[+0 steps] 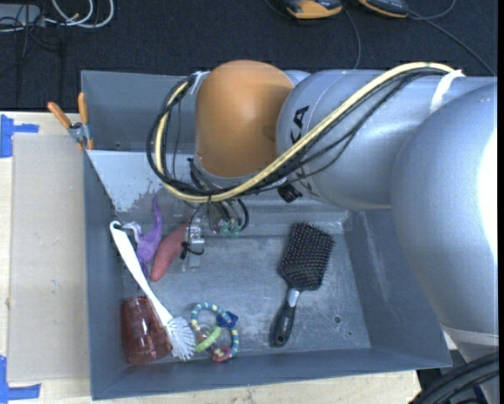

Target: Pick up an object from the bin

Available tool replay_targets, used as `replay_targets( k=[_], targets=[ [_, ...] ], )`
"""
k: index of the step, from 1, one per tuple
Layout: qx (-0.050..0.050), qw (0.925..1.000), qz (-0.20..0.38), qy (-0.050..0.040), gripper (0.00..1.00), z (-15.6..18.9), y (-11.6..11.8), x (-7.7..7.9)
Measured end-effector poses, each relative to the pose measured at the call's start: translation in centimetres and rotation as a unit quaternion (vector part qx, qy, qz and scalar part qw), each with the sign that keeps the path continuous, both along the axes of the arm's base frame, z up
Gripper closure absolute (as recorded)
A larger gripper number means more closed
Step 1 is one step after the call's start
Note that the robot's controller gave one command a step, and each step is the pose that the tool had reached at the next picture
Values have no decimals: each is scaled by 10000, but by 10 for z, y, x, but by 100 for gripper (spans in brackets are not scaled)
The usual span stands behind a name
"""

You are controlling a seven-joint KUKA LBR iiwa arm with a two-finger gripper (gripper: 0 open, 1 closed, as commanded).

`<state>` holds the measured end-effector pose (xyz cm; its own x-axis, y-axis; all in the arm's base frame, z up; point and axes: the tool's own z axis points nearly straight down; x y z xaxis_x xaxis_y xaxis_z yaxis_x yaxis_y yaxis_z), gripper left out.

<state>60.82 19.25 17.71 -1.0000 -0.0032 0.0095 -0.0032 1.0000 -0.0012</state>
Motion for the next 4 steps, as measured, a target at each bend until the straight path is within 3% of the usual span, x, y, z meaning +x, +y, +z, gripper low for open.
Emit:
replay_targets(
  k=[1, 2, 3, 4],
  targets=[
    [7, 10000, -17, -39, 0, 5, -1, 2],
    [14, 9999, 102, -66, 0, -32, 3, -10],
    [4, 9964, 846, -16, 0, -77, 2, -52],
    [22, 9833, 1818, -49, 0, -88, -23, -97]
  ],
)
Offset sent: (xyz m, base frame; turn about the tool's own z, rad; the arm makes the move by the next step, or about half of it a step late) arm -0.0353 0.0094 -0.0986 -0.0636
